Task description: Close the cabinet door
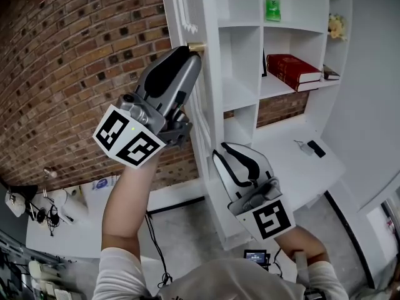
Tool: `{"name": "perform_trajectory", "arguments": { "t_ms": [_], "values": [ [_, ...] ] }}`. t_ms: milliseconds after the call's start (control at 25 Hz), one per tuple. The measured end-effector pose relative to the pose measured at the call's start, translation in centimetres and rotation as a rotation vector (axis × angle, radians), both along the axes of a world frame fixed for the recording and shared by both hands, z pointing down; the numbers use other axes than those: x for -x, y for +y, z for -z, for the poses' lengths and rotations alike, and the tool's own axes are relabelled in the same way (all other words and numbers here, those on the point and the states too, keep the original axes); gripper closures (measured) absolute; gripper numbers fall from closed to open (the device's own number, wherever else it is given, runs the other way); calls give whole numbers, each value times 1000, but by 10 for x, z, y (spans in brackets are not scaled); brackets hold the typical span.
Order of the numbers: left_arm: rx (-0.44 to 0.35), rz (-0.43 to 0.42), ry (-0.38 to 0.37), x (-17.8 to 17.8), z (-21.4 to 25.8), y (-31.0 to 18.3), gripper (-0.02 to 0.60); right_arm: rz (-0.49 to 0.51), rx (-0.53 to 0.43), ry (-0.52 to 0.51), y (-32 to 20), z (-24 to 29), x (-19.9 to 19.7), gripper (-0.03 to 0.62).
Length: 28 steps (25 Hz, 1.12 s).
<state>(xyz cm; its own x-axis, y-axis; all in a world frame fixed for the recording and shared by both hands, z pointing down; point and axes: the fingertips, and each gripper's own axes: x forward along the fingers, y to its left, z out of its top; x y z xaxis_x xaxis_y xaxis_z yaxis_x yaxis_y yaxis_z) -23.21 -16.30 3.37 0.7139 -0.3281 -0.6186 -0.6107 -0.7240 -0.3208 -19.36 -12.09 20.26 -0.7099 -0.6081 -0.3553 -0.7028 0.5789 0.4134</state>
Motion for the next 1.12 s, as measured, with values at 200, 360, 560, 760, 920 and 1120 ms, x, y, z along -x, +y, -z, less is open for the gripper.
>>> {"name": "perform_trajectory", "arguments": {
  "t_ms": [200,360,560,760,920,1120],
  "values": [
    [-19,-15,-28,-9,10,4,491,-5,-10,3,-1,3,1,526],
    [-9,-31,-35,-11,12,1,491,-13,-3,5,-4,1,-1,526],
    [2,-45,-30,-13,13,0,494,-41,-8,2,-5,2,-3,526],
    [24,-54,-29,-18,13,-2,497,-95,0,-16,-8,1,-9,526],
    [37,-53,-30,-24,13,-3,499,-145,4,-26,-12,-1,-17,526],
    [48,-44,-30,-35,14,-5,500,-177,-7,-37,-17,0,-30,527]
  ]
}}
